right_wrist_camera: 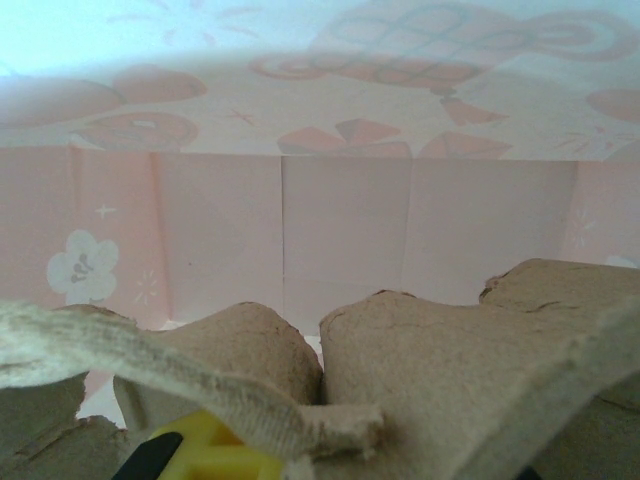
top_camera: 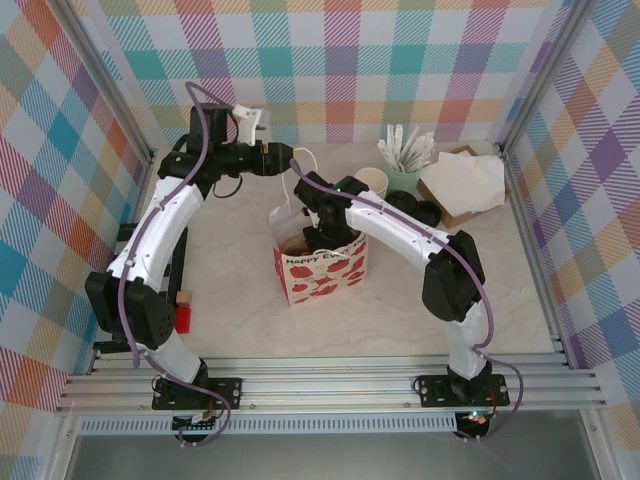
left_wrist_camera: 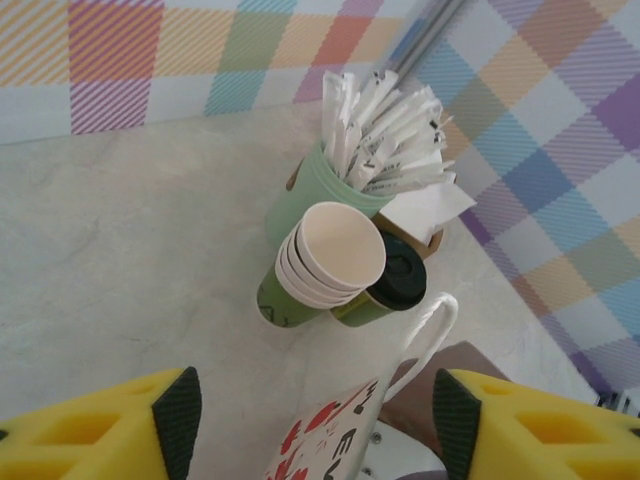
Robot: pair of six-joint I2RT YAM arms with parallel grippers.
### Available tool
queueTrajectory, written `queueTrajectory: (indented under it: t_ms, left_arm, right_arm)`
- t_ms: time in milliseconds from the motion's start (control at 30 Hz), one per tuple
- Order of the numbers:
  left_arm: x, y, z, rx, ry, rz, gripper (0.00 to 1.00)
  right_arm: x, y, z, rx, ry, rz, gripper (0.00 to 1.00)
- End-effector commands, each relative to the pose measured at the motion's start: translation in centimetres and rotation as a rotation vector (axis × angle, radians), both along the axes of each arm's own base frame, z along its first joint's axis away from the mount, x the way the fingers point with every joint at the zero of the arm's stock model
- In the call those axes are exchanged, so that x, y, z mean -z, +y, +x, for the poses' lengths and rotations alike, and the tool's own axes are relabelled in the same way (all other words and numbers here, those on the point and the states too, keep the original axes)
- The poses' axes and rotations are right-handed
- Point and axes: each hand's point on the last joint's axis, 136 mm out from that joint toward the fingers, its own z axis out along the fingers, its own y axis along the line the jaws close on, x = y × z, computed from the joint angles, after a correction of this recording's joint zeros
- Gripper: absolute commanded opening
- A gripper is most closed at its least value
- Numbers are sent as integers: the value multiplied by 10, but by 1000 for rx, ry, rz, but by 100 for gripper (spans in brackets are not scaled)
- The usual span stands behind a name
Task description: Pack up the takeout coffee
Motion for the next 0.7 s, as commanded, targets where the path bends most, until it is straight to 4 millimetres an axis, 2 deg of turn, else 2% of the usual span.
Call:
queueTrajectory:
  t_ms: [0,33,133,233,267,433,567,667]
  left_arm:
    - [-10,-11,-10,57,0,-11,45]
    - [-10,-12,-10,62,2,-14,37]
    - [-13,-13,-13,64,3,-27,27]
    - [-18,-12,-13,30,21,-55,4]
    - [-18,-12,-13,4,35,-59,0]
    - [-22,-16,-17,-79,60,-91,0]
    - [-28,-11,-17,-127,51,-93,0]
    - [-24,-8,-14,-156,63,-80,0]
  right_arm:
    - [-11,3,-5,-33,-25,23,0]
    - [-11,3,-5,-34,-25,20,0]
    - [-10,0,-6,-28,-24,8,0]
    - [-13,-9,-1,43,-35,-32,0]
    - [-13,-11,0,65,-38,-50,0]
    - [1,-11,-1,74,-26,-97,0]
    - [14,-11,-1,43,-15,-115,0]
    - [24,-11,-1,19,-15,-117,0]
